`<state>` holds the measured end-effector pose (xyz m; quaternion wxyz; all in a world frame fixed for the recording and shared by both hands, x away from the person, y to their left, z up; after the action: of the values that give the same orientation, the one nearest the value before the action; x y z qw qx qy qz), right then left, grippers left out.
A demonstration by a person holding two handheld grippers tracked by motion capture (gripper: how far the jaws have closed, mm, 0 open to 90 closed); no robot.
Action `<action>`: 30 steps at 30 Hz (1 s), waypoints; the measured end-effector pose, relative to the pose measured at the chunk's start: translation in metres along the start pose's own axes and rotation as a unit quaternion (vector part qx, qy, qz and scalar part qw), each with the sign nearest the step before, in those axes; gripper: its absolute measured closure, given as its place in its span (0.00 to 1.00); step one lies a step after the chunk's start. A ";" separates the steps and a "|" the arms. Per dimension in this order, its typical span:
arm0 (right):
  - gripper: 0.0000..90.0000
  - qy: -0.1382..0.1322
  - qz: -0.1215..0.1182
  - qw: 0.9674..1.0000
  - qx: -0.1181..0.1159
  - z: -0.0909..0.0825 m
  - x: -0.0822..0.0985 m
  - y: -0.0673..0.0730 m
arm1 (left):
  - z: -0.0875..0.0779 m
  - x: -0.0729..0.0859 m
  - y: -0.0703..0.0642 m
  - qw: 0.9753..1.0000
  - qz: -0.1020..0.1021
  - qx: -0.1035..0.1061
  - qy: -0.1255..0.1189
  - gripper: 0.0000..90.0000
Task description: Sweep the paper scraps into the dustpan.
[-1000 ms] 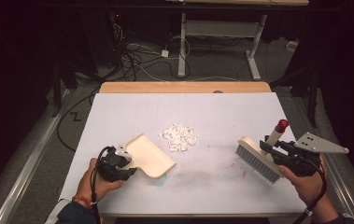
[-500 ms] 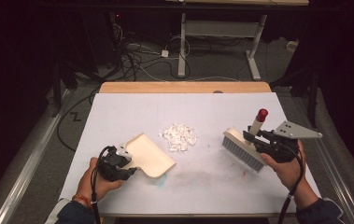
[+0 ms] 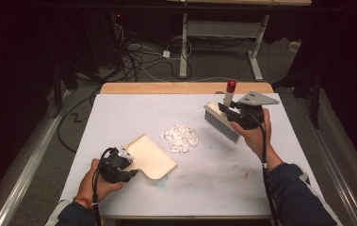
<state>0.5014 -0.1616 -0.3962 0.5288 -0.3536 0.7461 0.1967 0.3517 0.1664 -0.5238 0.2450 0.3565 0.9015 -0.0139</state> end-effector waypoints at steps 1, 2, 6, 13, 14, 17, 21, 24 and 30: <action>0.78 0.000 0.000 1.000 0.000 0.000 0.000 0.000 | 0.000 0.000 0.000 1.000 0.000 0.000 0.001 0.71; 0.78 0.000 0.002 1.000 0.005 0.016 -0.001 -0.001 | 0.000 0.000 0.000 1.000 0.001 0.000 0.001 0.71; 0.78 -0.003 0.012 1.000 0.012 0.042 -0.002 -0.003 | 0.002 -0.002 0.000 1.000 0.003 0.001 0.001 0.71; 0.78 0.005 0.005 1.000 0.018 0.080 -0.002 0.004 | 0.005 -0.004 0.000 1.000 0.006 0.004 0.003 0.71; 0.78 0.009 0.005 1.000 0.014 0.085 0.000 0.007 | 0.005 -0.004 0.000 1.000 0.007 0.005 0.004 0.71; 0.78 0.002 0.004 1.000 0.004 0.093 -0.001 0.016 | 0.005 -0.004 0.001 1.000 0.008 0.006 0.004 0.71; 0.78 0.002 -0.005 1.000 -0.021 0.096 0.000 0.039 | 0.005 -0.005 0.002 1.000 0.012 0.004 0.006 0.71; 0.78 -0.002 -0.009 0.999 -0.038 0.096 0.000 0.051 | 0.005 -0.005 0.001 1.000 0.009 0.007 0.006 0.71; 0.78 -0.009 -0.024 0.996 -0.082 0.098 -0.001 0.088 | 0.011 -0.011 0.000 1.000 0.014 0.011 0.016 0.70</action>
<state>0.5005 -0.0367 -0.4381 0.5088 -0.4120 0.7141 0.2479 0.3633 0.1572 -0.5288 0.2267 0.3714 0.9002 -0.0143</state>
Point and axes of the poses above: each handheld gripper's, and its own axes: z roughly forward along the jaws, x roughly out of its underside, y roughly to its left, the point moved 8 cm from there along z, roughly forward along the jaws, and after that the axes turned 9 degrees about -x, right-handed, at the moved point
